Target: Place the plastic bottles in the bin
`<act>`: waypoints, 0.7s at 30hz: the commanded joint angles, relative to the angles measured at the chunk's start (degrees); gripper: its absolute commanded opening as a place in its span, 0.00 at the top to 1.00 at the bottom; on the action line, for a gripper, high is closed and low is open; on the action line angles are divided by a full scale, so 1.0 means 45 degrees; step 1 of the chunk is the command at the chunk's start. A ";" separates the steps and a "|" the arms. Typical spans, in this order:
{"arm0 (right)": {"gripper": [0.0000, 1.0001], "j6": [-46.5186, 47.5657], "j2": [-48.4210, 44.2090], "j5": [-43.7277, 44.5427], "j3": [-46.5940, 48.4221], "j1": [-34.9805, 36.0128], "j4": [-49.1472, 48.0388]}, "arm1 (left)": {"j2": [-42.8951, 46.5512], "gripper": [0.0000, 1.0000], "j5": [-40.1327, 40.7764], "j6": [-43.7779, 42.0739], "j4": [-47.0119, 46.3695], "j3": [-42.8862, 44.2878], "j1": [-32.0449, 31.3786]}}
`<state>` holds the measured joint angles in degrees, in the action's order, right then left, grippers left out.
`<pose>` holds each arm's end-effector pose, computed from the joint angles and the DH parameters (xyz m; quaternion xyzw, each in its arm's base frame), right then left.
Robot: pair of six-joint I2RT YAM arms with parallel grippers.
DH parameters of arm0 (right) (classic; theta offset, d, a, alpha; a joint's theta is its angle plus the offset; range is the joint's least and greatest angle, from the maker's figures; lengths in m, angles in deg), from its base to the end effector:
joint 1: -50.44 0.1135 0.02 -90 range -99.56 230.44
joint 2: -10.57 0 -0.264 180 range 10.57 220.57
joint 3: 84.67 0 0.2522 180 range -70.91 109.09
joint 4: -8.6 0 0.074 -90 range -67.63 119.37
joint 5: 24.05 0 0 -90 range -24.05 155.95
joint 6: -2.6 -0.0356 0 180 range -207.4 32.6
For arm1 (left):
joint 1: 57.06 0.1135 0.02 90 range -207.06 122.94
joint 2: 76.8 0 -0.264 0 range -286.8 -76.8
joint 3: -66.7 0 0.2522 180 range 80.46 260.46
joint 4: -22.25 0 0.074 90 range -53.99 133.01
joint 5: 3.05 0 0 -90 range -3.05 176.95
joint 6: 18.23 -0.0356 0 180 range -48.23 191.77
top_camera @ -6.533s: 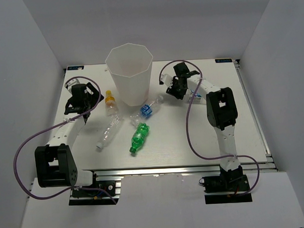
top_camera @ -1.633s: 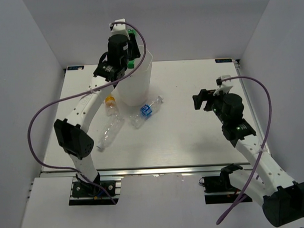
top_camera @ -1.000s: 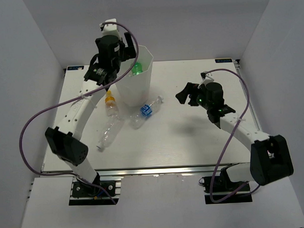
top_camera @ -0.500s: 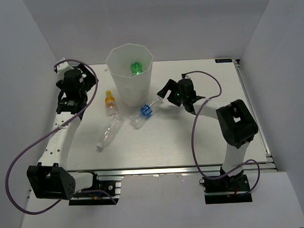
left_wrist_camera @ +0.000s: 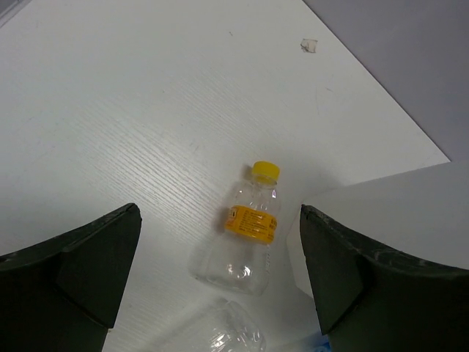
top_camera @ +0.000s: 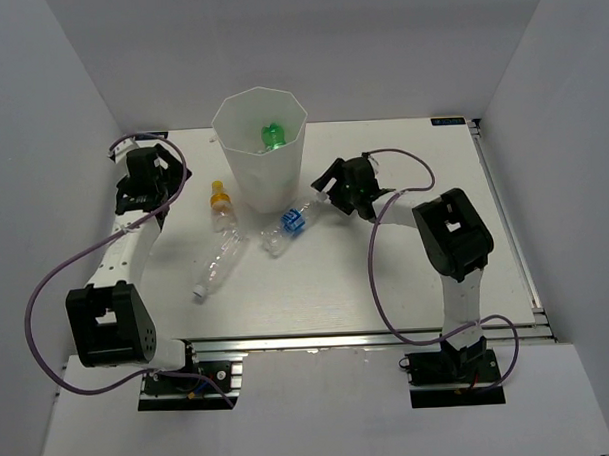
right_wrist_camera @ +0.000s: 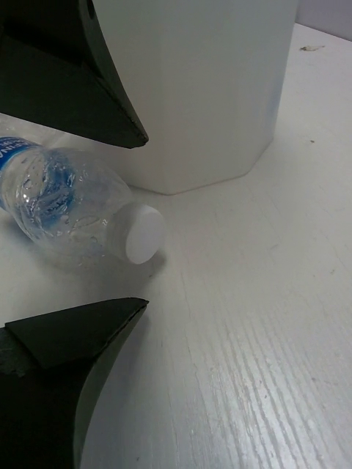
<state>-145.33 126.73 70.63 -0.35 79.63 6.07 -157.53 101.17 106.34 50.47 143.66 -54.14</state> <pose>0.3909 0.2150 0.1638 0.2340 0.8302 0.3223 0.3901 0.3203 0.0251 0.3000 -0.3357 0.8025 -0.0271 0.4924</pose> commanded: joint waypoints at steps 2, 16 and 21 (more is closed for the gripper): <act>0.14 -0.1247 0.0378 0.0520 0.0236 0.0173 -0.0266 | -0.0028 0.02 -0.0835 -0.0142 -0.0693 -0.0177 0.0113; 0.30 -0.2281 0.1355 0.0325 0.0686 0.0349 -0.0422 | -0.0205 0.02 -0.1089 -0.0514 -0.0576 -0.0255 0.0094; 0.37 -0.2673 0.1433 0.0559 0.0589 0.0388 -0.0422 | -0.0049 0.02 -0.1206 -0.0455 -0.0674 -0.0372 0.0094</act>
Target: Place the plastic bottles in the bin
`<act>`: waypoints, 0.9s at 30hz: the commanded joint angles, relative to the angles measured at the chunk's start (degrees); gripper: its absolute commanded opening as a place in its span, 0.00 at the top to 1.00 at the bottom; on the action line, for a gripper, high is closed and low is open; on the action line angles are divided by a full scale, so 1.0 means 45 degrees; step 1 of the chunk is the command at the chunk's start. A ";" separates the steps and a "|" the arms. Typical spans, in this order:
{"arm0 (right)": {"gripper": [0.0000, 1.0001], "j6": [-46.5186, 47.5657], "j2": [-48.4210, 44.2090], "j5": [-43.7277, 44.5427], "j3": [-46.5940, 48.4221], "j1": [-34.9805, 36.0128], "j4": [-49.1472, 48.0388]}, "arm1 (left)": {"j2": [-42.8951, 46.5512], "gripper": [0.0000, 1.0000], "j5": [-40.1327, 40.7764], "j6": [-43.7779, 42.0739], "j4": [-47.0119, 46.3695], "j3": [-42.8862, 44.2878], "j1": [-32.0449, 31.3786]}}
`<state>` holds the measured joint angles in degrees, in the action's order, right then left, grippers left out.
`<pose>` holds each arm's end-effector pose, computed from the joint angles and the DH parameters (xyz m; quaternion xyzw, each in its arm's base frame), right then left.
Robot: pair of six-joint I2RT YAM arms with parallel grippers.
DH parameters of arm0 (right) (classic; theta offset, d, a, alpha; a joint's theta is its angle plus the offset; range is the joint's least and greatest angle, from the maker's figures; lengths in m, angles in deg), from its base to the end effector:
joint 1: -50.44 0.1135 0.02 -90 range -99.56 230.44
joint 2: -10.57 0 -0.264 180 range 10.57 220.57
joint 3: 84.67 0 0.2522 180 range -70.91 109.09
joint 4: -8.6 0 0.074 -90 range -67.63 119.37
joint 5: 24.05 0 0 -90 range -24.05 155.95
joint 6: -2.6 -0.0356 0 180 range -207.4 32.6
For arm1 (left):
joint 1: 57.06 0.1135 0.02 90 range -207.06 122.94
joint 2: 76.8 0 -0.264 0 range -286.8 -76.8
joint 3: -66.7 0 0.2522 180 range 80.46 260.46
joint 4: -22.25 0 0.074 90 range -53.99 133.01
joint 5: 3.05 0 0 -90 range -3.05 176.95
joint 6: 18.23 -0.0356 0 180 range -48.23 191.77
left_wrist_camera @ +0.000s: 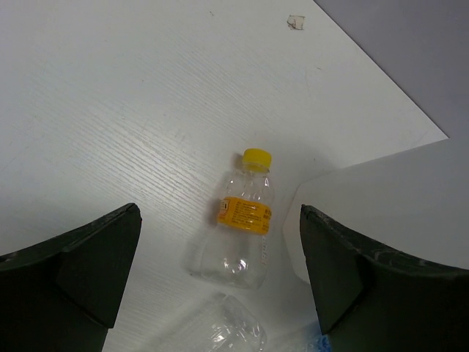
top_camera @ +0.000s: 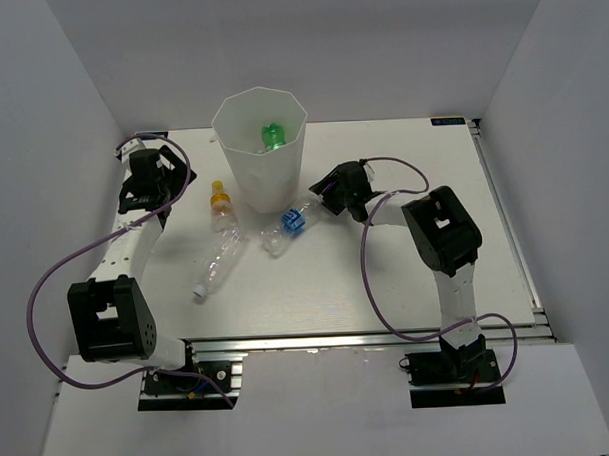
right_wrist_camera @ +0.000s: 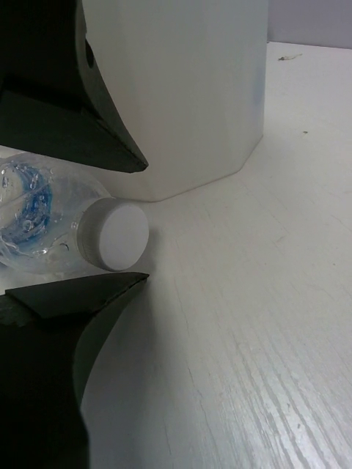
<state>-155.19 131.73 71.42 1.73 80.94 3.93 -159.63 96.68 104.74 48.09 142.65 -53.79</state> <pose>0.3968 0.2298 0.1408 0.2993 0.8124 0.3502 0.3575 0.3283 0.0248 0.2863 -0.3106 0.8185 -0.0505 0.4807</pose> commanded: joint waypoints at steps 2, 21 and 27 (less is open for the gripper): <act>0.41 -0.0599 0.0360 0.0463 0.0127 0.0077 0.0054 | 0.0437 0.02 -0.0250 -0.0081 -0.0144 -0.0149 0.0016; 0.97 0.2658 -0.5509 0.1459 -0.4321 -0.0741 -0.2580 | 0.0789 0.02 -0.0776 -0.0003 -0.0105 -0.0149 0.0016; 1.00 0.7364 -0.8482 0.0487 -0.2653 -0.1173 -0.2075 | 0.0536 0.02 -0.0992 -0.0198 -0.0242 -0.0227 0.0016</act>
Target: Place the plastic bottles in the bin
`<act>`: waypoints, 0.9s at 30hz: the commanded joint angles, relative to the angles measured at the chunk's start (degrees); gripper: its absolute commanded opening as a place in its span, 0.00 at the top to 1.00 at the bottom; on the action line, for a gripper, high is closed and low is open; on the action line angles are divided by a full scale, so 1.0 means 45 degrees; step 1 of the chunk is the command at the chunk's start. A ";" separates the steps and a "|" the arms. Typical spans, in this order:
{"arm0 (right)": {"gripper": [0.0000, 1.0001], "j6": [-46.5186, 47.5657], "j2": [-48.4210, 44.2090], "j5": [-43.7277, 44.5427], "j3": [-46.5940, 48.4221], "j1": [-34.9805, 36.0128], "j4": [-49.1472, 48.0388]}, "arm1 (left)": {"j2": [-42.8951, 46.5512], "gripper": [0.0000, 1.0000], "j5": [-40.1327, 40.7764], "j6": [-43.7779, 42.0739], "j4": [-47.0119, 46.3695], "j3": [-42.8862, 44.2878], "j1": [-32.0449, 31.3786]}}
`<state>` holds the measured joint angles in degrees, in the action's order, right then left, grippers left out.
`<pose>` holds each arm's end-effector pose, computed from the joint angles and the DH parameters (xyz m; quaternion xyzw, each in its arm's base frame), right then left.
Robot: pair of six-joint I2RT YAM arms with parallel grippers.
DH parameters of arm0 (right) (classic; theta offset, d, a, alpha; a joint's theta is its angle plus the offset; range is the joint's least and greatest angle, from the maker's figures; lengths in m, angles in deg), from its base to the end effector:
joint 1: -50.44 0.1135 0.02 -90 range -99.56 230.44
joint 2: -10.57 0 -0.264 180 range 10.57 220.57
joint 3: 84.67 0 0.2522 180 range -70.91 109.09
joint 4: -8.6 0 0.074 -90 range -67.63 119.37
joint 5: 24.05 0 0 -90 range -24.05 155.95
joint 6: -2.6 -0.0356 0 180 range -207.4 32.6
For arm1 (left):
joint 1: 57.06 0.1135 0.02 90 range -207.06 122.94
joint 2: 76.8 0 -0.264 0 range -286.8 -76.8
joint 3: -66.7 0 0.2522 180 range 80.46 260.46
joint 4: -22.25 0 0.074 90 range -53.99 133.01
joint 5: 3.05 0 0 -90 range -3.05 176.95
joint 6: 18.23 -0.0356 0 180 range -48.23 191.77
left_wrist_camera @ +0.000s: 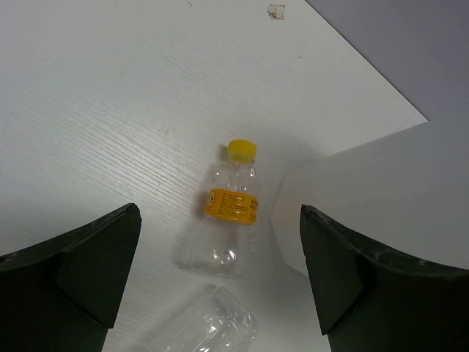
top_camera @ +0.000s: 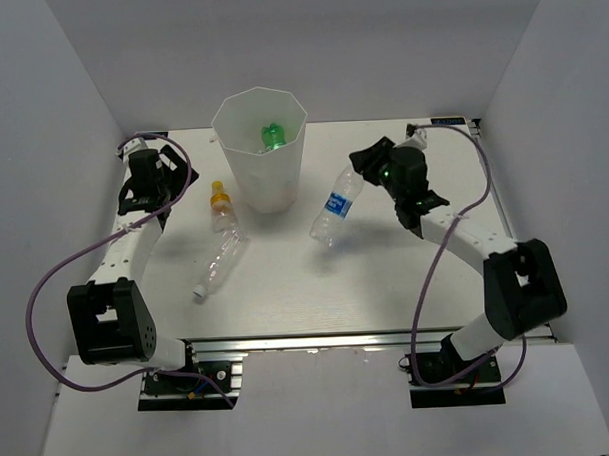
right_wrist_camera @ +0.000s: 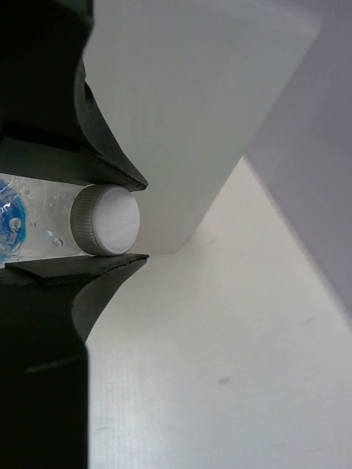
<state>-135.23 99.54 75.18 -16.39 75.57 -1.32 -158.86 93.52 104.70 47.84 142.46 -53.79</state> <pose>0.3269 0.1470 0.2680 0.2014 0.7427 0.3280 0.5479 0.3263 0.0227 0.2895 -0.2976 0.8209 -0.0757 0.4815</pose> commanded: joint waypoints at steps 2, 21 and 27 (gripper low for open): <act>1.00 0.4022 -0.1741 -0.0605 0.2138 0.0042 -0.0599 | 0.0229 0.02 -0.0346 -0.0188 -0.0208 -0.0184 0.0016; 1.00 0.4204 0.4812 -0.2911 1.4522 0.1445 -0.0165 | -0.1743 0.02 -0.2296 -0.0188 -0.1555 -0.0456 0.0035; 0.99 0.4691 0.7297 -0.1469 1.6924 0.2461 0.0419 | -0.2602 0.02 -0.3411 -0.0150 -0.2179 -0.0554 -0.0042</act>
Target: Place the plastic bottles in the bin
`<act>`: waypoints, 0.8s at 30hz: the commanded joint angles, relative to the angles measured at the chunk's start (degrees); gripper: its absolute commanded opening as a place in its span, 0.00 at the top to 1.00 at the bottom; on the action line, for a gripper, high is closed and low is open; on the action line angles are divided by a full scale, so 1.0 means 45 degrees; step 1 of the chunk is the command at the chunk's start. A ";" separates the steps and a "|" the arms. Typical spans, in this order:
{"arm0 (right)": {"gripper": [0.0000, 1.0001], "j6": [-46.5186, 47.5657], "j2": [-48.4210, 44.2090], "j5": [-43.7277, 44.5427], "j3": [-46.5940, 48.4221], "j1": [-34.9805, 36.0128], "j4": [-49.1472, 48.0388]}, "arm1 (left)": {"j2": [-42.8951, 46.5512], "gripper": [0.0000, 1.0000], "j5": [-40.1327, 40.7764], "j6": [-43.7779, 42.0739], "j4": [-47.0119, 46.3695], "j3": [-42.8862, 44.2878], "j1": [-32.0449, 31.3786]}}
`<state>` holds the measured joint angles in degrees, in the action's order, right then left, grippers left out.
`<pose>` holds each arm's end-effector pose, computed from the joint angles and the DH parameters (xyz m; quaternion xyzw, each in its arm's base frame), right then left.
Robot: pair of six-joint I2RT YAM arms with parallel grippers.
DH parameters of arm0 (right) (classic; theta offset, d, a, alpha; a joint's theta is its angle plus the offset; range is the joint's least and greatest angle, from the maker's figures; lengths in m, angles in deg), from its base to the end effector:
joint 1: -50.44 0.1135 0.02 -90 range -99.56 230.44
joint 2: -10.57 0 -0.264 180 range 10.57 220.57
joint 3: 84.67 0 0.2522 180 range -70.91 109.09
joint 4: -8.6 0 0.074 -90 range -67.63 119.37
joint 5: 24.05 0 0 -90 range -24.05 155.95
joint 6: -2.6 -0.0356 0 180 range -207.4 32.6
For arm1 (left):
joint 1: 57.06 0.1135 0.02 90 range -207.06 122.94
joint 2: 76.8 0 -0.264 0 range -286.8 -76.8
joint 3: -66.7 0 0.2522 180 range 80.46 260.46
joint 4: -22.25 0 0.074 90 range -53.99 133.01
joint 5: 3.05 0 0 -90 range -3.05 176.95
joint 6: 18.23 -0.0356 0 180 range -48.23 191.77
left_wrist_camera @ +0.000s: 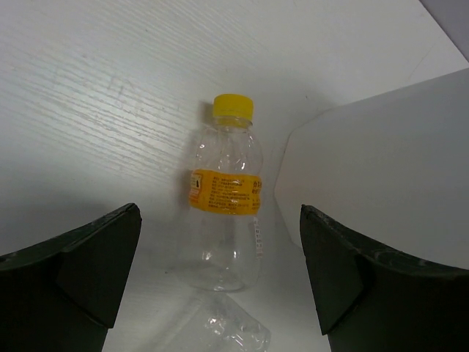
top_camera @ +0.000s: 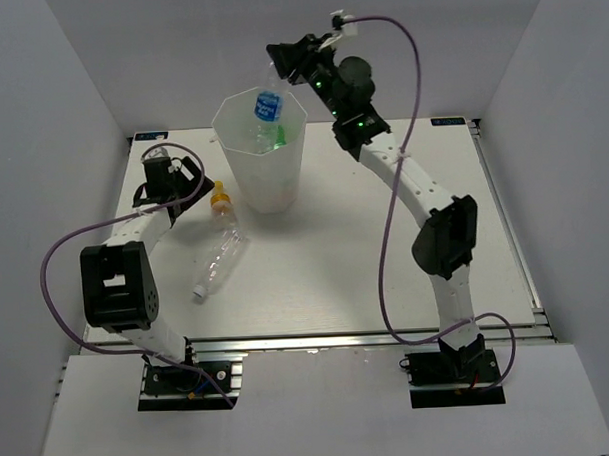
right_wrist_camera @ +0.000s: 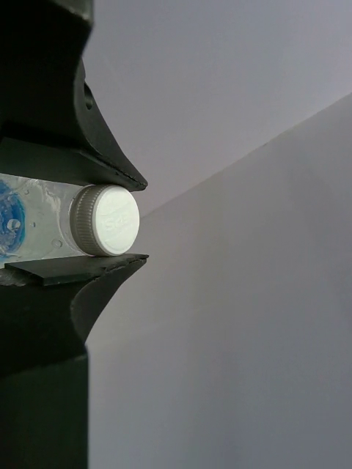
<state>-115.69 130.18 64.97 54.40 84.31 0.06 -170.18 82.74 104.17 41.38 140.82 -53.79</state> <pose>0.4024 0.2708 0.4785 -0.0324 0.5141 0.4463 0.7318 0.3590 0.0179 0.2258 -0.2603 0.8613 -0.1414 0.4127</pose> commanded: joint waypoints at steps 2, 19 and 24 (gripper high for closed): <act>0.92 0.0719 0.0762 0.1210 0.1137 0.0715 -0.0003 | -0.0243 0.02 -0.1214 -0.0052 -0.0918 -0.0346 -0.0159; 0.11 0.2710 -0.1246 0.3026 -0.0952 0.0833 0.0600 | -0.2724 0.02 -0.0569 -0.0189 -0.0645 0.0473 -0.1155; 0.11 0.4078 -0.2283 0.3984 -0.1480 0.0814 0.1029 | -0.3056 0.13 -0.0296 -0.0189 -0.0587 0.0708 -0.1273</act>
<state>-103.32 124.56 78.37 48.02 88.33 6.09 -183.41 80.51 103.36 38.49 142.15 -59.17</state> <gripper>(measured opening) 0.894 0.883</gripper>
